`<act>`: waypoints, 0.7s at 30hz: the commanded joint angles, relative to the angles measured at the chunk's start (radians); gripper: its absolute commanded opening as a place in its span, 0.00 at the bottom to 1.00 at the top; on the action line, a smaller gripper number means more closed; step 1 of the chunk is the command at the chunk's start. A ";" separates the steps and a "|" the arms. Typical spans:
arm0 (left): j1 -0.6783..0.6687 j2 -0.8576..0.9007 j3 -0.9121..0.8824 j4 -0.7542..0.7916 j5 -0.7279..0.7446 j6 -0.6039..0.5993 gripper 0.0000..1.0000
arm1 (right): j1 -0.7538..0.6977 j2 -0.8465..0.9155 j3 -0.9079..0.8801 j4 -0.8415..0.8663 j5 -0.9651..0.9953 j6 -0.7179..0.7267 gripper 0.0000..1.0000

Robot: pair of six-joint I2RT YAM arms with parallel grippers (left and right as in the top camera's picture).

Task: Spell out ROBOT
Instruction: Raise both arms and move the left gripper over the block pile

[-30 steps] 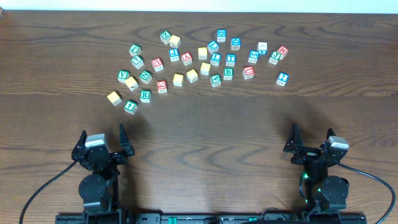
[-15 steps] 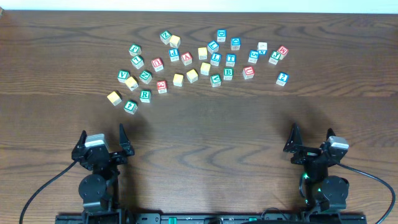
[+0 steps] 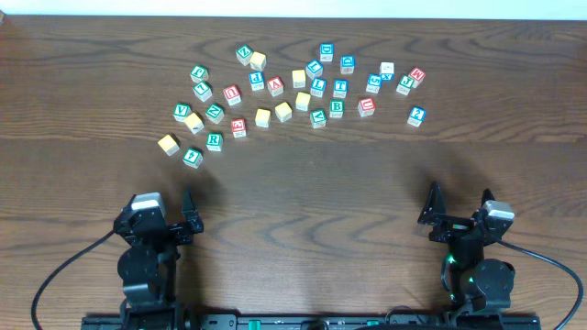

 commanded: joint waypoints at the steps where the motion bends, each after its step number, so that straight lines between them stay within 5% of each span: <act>1: 0.004 0.063 0.092 0.002 0.016 -0.016 0.98 | -0.006 -0.006 -0.003 -0.001 0.001 -0.014 0.99; 21: 0.004 0.457 0.444 0.000 0.122 -0.016 0.98 | -0.006 -0.006 -0.003 0.021 -0.040 -0.014 0.99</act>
